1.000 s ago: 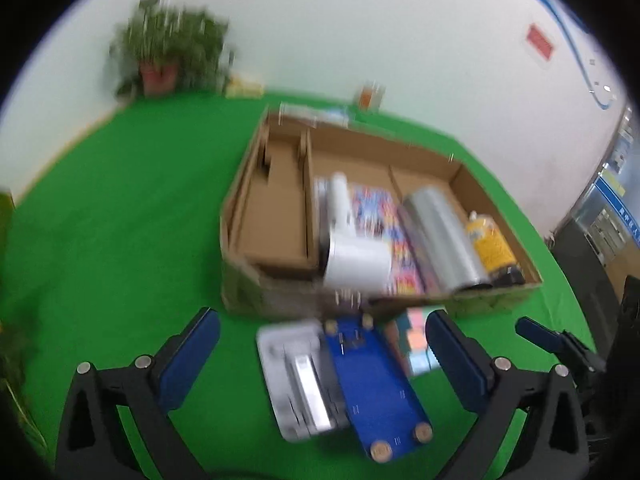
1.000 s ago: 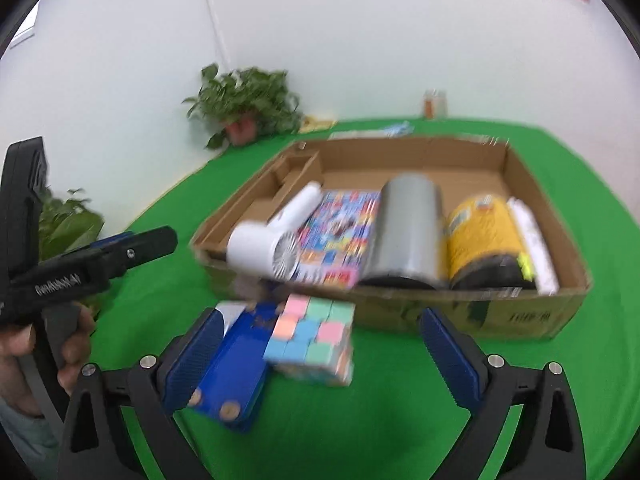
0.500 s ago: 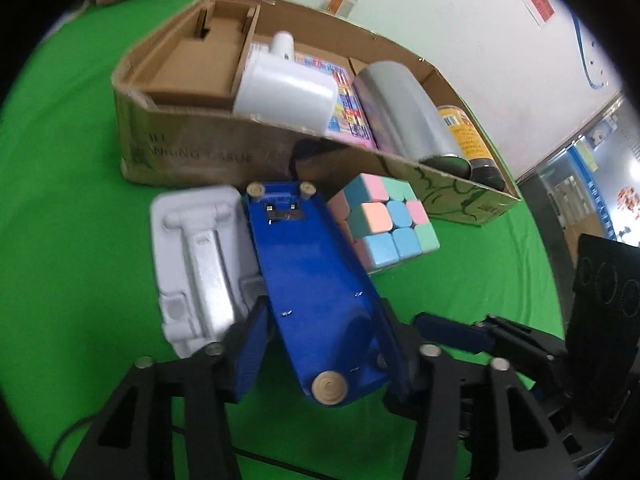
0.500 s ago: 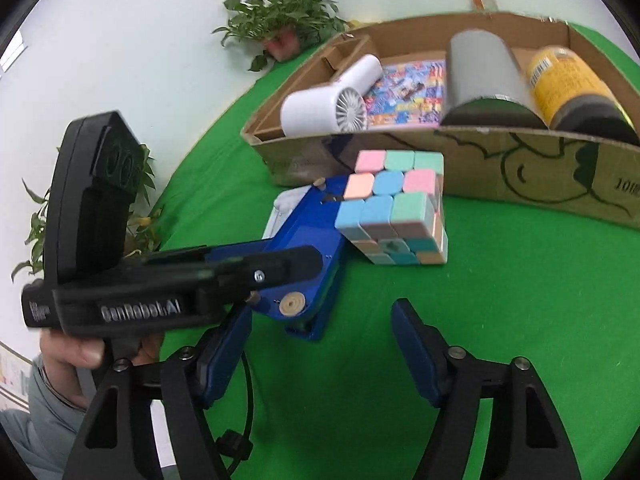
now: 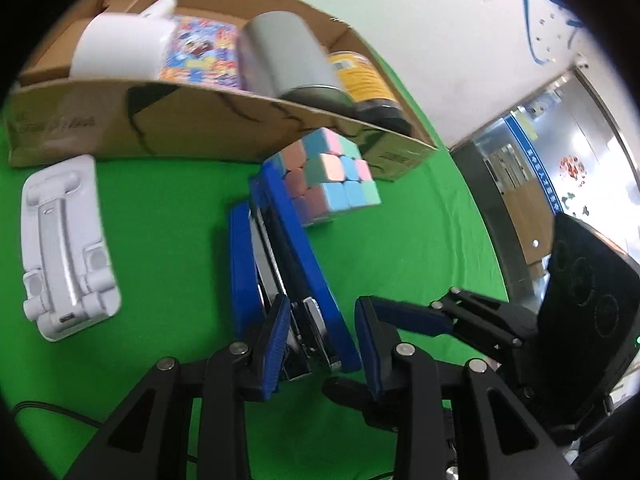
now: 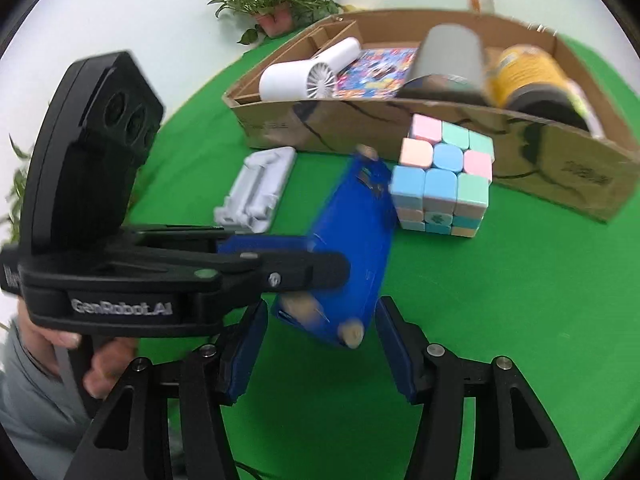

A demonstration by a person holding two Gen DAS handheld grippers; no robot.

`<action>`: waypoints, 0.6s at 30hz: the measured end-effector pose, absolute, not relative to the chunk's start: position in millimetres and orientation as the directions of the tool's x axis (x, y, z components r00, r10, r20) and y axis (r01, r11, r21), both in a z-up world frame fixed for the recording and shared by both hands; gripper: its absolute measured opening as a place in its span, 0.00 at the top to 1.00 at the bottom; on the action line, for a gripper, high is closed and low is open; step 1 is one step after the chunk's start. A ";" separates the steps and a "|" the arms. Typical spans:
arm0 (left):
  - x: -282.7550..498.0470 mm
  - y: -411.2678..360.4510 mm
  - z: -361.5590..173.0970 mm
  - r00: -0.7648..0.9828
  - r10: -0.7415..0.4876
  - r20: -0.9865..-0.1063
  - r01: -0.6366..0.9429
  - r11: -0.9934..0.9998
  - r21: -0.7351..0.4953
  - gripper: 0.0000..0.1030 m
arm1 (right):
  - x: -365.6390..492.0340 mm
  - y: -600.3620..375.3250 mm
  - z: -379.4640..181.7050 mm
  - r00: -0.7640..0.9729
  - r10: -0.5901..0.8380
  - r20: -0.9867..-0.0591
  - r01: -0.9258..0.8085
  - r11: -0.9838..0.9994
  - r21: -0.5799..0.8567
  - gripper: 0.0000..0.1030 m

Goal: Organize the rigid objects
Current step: 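Close both grippers on the sides of the blue stapler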

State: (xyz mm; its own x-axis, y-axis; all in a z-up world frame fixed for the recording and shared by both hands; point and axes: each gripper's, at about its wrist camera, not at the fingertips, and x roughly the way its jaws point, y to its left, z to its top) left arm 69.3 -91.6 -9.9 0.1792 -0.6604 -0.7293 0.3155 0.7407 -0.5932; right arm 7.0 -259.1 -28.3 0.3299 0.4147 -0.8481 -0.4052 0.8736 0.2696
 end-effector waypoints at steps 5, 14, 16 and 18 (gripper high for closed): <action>68.1 -82.3 -3.7 0.253 -0.643 -0.722 0.290 0.763 -0.578 0.41 | -7.9 -257.1 -14.9 0.429 0.369 -0.824 -0.434 0.885 0.171 0.32; 75.6 -61.0 -42.2 0.139 -0.666 -0.733 0.145 0.746 -0.650 0.33 | -3.4 -222.9 -50.5 0.450 0.318 -0.835 -0.411 0.904 0.122 0.32; 75.0 -62.1 -48.7 0.110 -0.726 -0.679 0.123 0.688 -0.715 0.33 | -4.1 -220.2 -55.3 0.461 0.310 -0.832 -0.411 0.905 0.109 0.32; 72.8 -68.2 -53.9 0.076 -0.775 -0.627 0.116 0.631 -0.767 0.33 | -5.0 -216.2 -60.5 0.479 0.287 -0.829 -0.410 0.909 0.078 0.32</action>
State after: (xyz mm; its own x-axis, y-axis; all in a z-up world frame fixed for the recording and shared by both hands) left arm 72.8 -68.2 -53.9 0.0762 -0.7754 -0.6269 0.1161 0.6314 -0.7667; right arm -5.0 -216.2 -60.5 0.4793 0.2872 -0.8293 -0.4100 0.9088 0.0777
